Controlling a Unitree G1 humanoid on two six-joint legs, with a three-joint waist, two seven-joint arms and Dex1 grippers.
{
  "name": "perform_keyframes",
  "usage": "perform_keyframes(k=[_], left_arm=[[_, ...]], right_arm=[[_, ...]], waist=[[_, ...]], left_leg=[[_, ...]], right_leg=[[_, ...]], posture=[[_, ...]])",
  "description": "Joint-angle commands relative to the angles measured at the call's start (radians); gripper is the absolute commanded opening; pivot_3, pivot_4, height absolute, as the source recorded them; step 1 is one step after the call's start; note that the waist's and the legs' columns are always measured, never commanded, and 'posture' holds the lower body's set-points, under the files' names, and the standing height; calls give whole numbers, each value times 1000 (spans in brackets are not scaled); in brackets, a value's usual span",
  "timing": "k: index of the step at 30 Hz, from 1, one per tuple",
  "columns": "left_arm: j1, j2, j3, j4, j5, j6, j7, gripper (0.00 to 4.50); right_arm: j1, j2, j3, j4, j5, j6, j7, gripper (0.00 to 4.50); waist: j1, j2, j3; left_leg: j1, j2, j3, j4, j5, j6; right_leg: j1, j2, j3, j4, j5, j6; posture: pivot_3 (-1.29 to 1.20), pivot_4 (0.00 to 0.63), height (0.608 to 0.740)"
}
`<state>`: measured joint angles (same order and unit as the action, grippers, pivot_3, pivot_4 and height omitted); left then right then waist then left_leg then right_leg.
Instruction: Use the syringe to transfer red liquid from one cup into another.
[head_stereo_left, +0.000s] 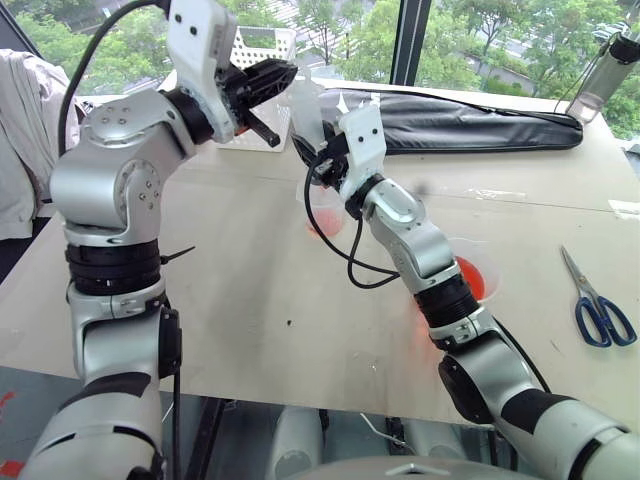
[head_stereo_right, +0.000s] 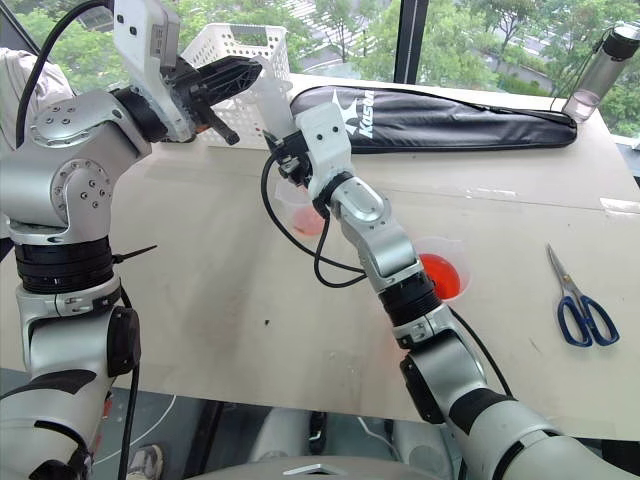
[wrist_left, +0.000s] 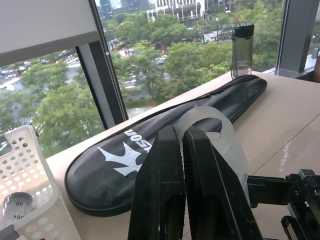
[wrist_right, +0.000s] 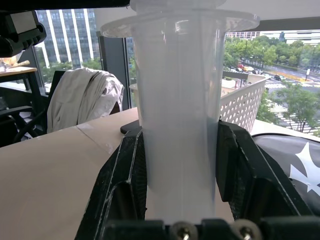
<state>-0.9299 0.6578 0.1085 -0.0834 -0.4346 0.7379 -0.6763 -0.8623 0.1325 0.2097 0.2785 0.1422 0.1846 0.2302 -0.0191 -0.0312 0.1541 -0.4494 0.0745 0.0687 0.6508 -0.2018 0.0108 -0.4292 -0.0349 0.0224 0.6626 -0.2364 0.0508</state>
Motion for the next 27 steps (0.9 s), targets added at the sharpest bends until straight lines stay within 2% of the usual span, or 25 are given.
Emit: perform_keyframes(k=[1, 4, 9, 10, 11, 15, 18, 19, 20, 23, 27], left_arm=[[42, -1, -71, -15, -13, 51, -54, 0], [46, -7, -62, -14, -13, 42, -44, 0], [24, -46, 40, 1, -81, 40, -30, 0], [16, -49, 69, 15, -97, 48, -24, 620], [12, -39, 94, 34, -109, 52, -32, 806], [24, 16, 170, 123, -116, 25, -47, 2508], [64, 53, 213, 159, -143, 18, -84, 3341], [79, 61, 221, 159, -155, 20, -98, 3838], [94, 67, 222, 152, -165, 19, -116, 4128], [135, 69, 187, 102, -179, 22, -161, 4148], [130, 28, 158, 71, -190, 24, -141, 4148]], right_arm=[[-83, 78, -16, -72, 14, -90, -5, 1442], [-84, 77, -16, -72, 14, -90, -4, 1442], [-84, 76, -17, -74, 14, -88, -7, 1442], [-82, 77, -17, -75, 15, -87, -9, 1442], [-82, 76, -19, -76, 16, -86, -11, 1441], [-84, 75, -28, -74, 19, -84, -19, 1439], [-83, 74, -29, -73, 19, -83, -25, 1438], [-82, 74, -28, -73, 20, -83, -25, 1437], [-82, 74, -28, -73, 20, -83, -25, 1437], [-82, 74, -25, -70, 21, -85, -24, 1436], [-81, 72, -16, -70, 17, -85, -20, 1436]], waist=[[0, 0, 0], [0, 0, 0], [0, 0, 0], [0, 0, 0], [1, 0, 0], [-4, 0, 0], [-13, 0, 0], [-17, 0, 0], [-18, 0, 0], [-15, 0, 0], [-13, 0, 0]], left_leg=[[0, 0, 0, 0, 0, 0], [0, 0, 0, 0, 0, 0], [0, 0, 0, 0, 0, 0], [0, 0, 0, 0, 0, 0], [0, 0, 0, 0, 0, 0], [0, 0, 0, 0, 0, 0], [0, 0, 0, -1, 0, 0], [0, 0, 0, -1, 0, 0], [0, 0, 0, -1, 0, 0], [-1, 0, -1, -1, 0, 0], [-1, 0, -1, 0, 0, 0]], right_leg=[[0, 0, 0, 0, 0, 0], [0, 0, 0, 0, 0, 0], [0, 0, 0, 0, 0, 0], [0, 0, 0, 0, 0, 0], [0, 0, 0, 0, 0, 0], [0, 0, 0, 0, 0, 0], [0, 0, 0, 0, 0, 0], [0, 0, 0, 0, 0, 0], [0, 0, 0, 0, 0, 0], [0, -1, -1, -1, 0, 0], [0, -1, -1, 0, 0, 0]], posture=[[0, 150, 724], [0, 150, 724], [0, 150, 724], [0, 150, 724], [0, 150, 724], [0, 150, 724], [0, 150, 724], [0, 150, 724], [0, 150, 724], [0, 150, 724], [0, 150, 724]])
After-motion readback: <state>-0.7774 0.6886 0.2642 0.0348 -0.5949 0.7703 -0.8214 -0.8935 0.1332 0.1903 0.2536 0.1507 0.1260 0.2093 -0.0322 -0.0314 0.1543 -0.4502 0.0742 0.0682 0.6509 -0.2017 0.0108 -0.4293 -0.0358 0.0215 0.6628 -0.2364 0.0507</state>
